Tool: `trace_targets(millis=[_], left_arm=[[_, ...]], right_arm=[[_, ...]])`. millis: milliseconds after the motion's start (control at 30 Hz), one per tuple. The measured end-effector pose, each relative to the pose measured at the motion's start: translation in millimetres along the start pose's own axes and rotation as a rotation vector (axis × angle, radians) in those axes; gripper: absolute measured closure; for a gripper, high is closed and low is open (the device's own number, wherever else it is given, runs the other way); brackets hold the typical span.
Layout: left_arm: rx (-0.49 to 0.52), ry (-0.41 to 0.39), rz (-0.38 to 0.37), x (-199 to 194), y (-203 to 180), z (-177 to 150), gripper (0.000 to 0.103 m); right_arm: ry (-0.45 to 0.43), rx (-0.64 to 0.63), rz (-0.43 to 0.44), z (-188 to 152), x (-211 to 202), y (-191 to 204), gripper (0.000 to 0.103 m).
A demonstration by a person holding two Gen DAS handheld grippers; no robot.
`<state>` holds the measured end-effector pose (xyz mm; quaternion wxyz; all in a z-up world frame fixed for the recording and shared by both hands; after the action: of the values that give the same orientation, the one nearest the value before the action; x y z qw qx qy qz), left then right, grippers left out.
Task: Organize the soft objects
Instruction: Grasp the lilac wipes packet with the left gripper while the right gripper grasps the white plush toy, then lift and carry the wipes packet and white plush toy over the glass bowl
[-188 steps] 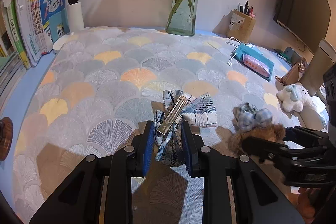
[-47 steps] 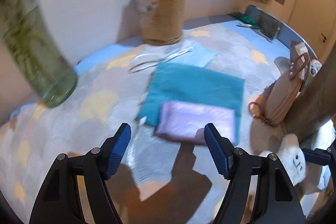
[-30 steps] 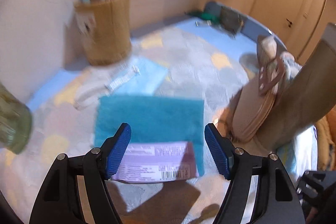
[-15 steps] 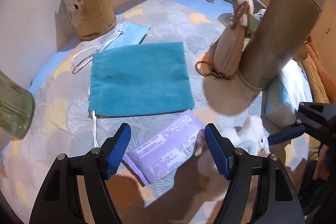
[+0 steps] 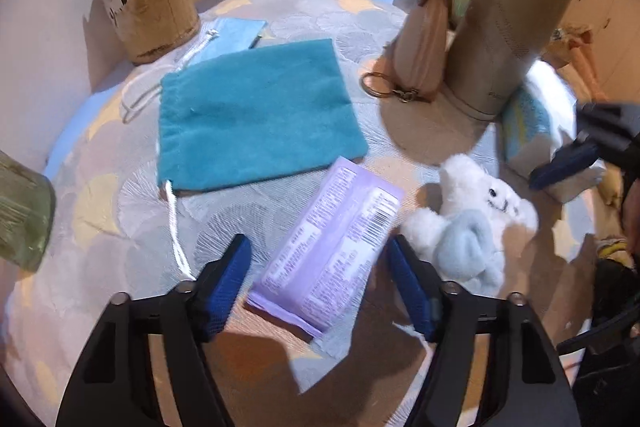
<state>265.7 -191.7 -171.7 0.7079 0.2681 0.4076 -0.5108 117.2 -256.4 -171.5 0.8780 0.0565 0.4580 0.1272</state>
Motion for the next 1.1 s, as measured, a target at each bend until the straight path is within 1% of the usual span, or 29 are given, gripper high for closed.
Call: trace_targets(millis=[33, 133, 167, 200, 233, 267, 300, 367, 433, 500, 533, 567, 600, 667, 733, 833, 900, 933, 1000, 1033, 1067, 1100], left_arm=[[0.000, -0.010, 0.011, 0, -1, 1, 0.049], [-0.016, -0.037, 0.018, -3, -1, -1, 0.052], [-0.028, -0.044, 0.036, -5, -1, -4, 0.053], [-0.055, -0.059, 0.076, -9, 0, -8, 0.053], [-0.124, -0.085, 0.144, -15, 7, -15, 0.054], [-0.175, -0.089, 0.171, -19, 11, -20, 0.058], [-0.243, -0.087, 0.191, -25, 17, -29, 0.059], [-0.357, -0.102, 0.232, -46, 24, -52, 0.063], [-0.422, -0.114, 0.272, -67, 22, -71, 0.065], [-0.491, -0.137, 0.304, -85, 17, -89, 0.065], [-0.536, -0.158, 0.308, -92, 13, -100, 0.065], [-0.577, -0.176, 0.303, -96, 9, -111, 0.066], [-0.602, -0.188, 0.303, -95, 8, -117, 0.066], [-0.636, -0.212, 0.314, -91, 1, -127, 0.066], [-0.654, -0.228, 0.313, -85, -2, -129, 0.067], [-0.667, -0.243, 0.326, -83, -6, -132, 0.067], [-0.665, -0.259, 0.332, -83, -8, -133, 0.067], [-0.667, -0.260, 0.332, -84, -9, -133, 0.067], [-0.670, -0.266, 0.328, -84, -9, -135, 0.067], [-0.669, -0.268, 0.328, -85, -9, -135, 0.067], [-0.668, -0.268, 0.330, -85, -9, -135, 0.067], [-0.665, -0.267, 0.335, -85, -10, -135, 0.067]], right_arm=[[0.003, -0.020, -0.023, 4, 0, 0, 0.010], [0.019, -0.033, -0.026, 16, 7, -4, 0.010], [0.023, -0.026, -0.022, 18, 10, -5, 0.010], [0.030, -0.016, -0.018, 21, 15, -7, 0.010], [0.037, -0.007, -0.014, 23, 20, -7, 0.010], [0.049, 0.003, -0.011, 25, 23, -7, 0.010], [0.063, 0.012, -0.004, 25, 28, -5, 0.010], [0.077, -0.013, -0.010, 23, 30, 7, 0.009], [0.083, -0.055, 0.026, 18, 26, 25, 0.009], [0.079, -0.074, 0.110, 11, 17, 41, 0.010], [0.072, -0.078, 0.140, 8, 12, 46, 0.010], [0.056, -0.081, 0.145, 4, 7, 50, 0.010], [0.040, -0.083, 0.117, 2, 3, 51, 0.010], [0.017, -0.093, 0.020, 1, 1, 48, 0.010], [0.020, -0.110, -0.057, 6, 10, 45, 0.010], [0.012, -0.207, -0.202, 19, 31, 50, 0.010], [0.041, -0.253, -0.263, 24, 46, 46, 0.010], [0.063, -0.268, -0.273, 27, 54, 45, 0.010], [0.089, -0.266, -0.264, 30, 66, 36, 0.013], [0.089, -0.260, -0.252, 31, 71, 35, 0.020], [0.076, -0.243, -0.222, 33, 72, 32, 0.026], [0.063, -0.204, -0.169, 35, 71, 28, 0.033]])
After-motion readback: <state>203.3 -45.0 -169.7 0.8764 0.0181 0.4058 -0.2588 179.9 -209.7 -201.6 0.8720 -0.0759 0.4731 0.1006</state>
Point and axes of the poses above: each gripper's, at about its wrist camera, not at the fingertips, and x roughly the way its jaws point, y to its left, z to its top, the point moved 1 cm from there along x, roughly the way its jaws point, and after that the axes turned 5 degrees about -y, right-handed, at the moved point
